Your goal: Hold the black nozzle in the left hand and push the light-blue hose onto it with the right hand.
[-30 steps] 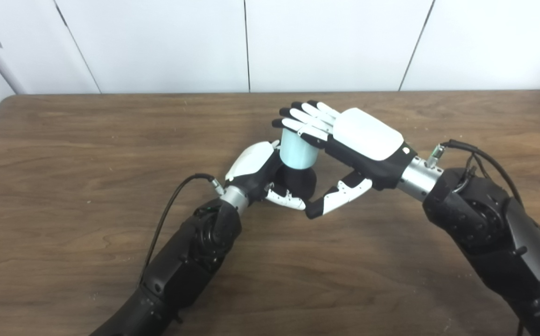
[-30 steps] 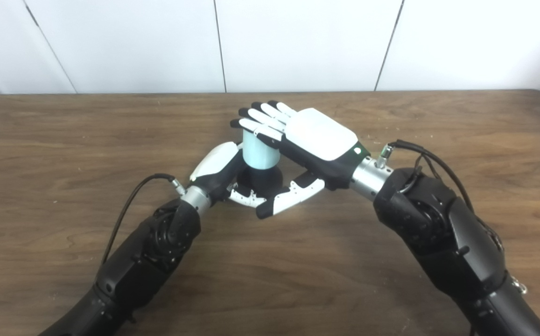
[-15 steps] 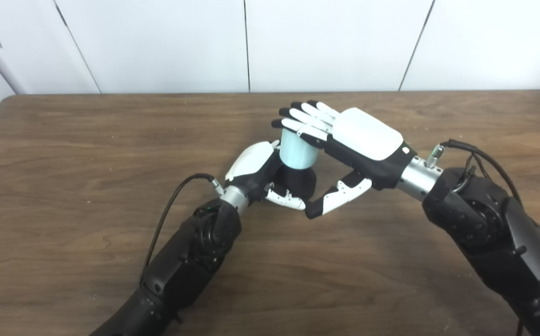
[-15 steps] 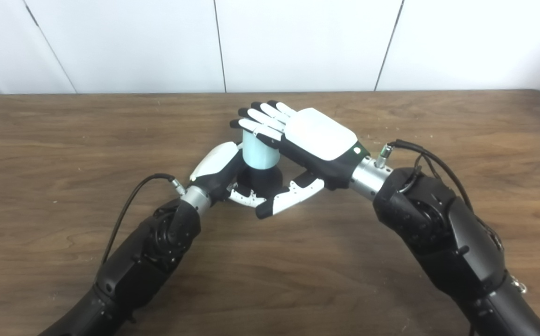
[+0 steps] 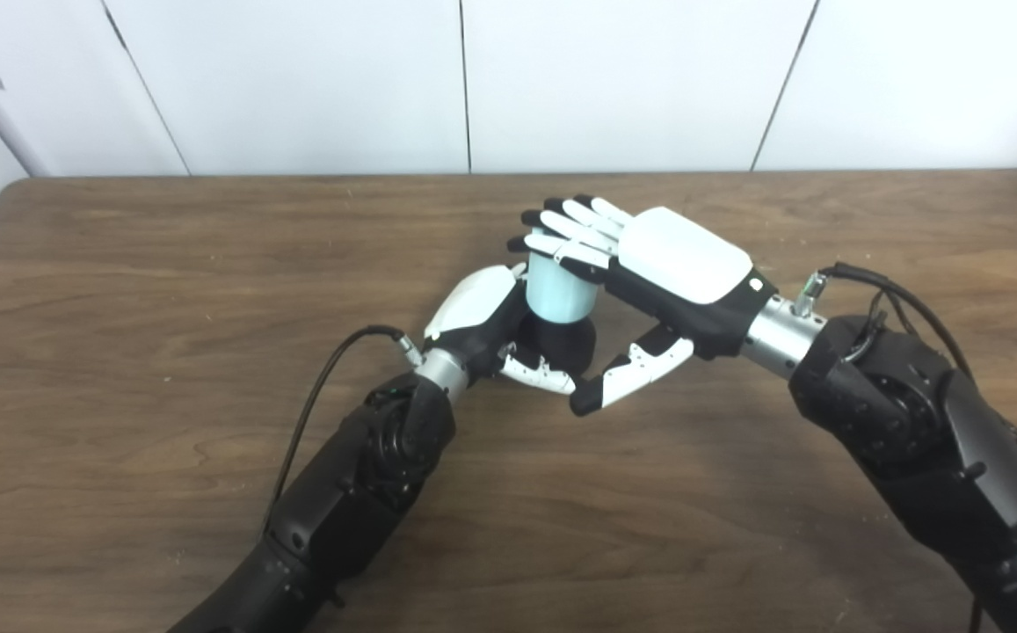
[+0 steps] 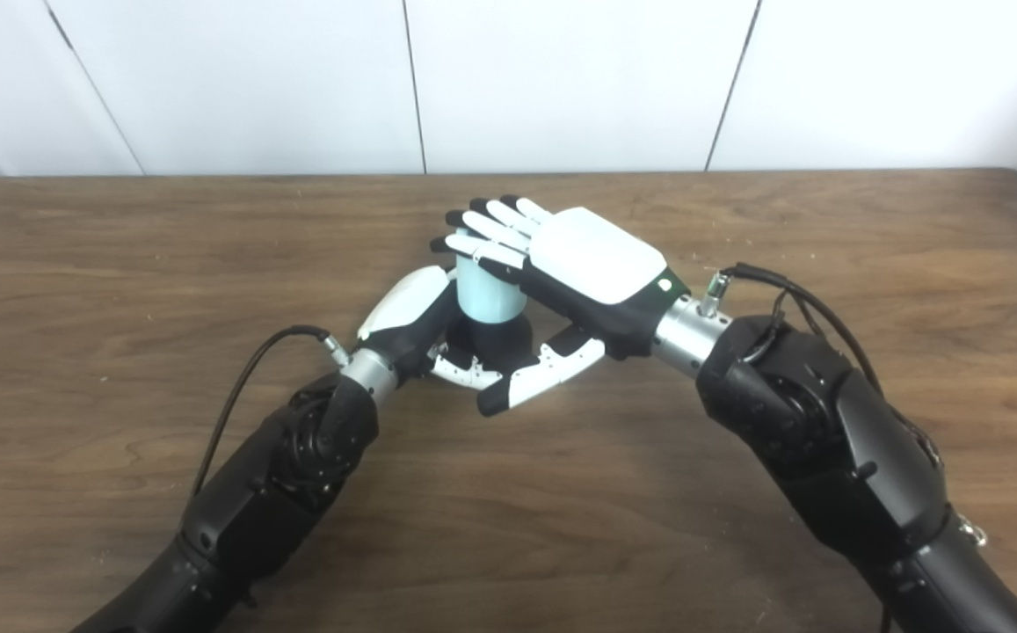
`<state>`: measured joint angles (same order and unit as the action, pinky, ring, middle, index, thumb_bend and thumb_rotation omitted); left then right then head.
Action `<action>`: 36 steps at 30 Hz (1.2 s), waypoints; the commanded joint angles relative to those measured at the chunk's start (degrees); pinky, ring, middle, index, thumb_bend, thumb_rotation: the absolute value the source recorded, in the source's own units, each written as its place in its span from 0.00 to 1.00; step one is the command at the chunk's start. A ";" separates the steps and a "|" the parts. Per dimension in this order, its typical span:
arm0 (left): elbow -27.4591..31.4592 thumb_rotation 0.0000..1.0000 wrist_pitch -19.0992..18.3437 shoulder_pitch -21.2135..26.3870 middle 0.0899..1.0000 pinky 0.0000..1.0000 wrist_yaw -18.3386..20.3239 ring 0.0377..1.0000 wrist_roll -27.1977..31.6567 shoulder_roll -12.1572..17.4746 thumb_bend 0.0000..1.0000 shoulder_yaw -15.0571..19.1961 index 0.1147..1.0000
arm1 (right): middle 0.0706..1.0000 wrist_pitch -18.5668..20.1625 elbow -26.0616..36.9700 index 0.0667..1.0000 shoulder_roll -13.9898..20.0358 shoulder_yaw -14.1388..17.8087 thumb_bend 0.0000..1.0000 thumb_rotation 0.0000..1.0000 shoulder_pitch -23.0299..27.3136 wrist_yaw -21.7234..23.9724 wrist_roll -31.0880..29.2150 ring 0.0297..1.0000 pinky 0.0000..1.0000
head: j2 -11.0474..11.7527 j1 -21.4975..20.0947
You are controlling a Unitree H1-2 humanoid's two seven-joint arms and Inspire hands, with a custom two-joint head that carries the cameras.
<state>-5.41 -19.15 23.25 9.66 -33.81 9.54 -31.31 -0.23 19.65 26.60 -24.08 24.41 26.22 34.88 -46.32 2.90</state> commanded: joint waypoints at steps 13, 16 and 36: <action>-6.28 0.04 -7.44 -5.26 0.86 1.00 8.25 1.00 -1.52 2.23 0.52 -3.23 0.41 | 1.00 0.57 -3.19 0.93 1.19 -2.60 0.71 1.00 -1.67 5.70 -0.18 1.00 1.00 | 0.06 0.11; -6.19 0.04 -7.55 -5.48 0.86 1.00 8.26 1.00 -1.52 2.14 0.52 -3.07 0.41 | 1.00 1.90 -2.21 0.94 1.73 -1.19 0.72 1.00 -0.13 6.59 -1.99 1.00 1.00 | 0.05 -0.02; -6.48 0.04 -7.23 -5.69 0.86 1.00 8.04 1.00 -1.22 2.31 0.52 -3.27 0.41 | 0.99 2.58 1.72 0.94 -0.70 6.37 0.63 1.00 2.66 3.10 -4.00 1.00 1.00 | 0.19 -0.24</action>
<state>-5.40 -19.18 23.39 9.69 -33.82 9.33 -31.51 1.86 19.99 25.55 -19.48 25.26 29.82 30.90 -46.05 2.64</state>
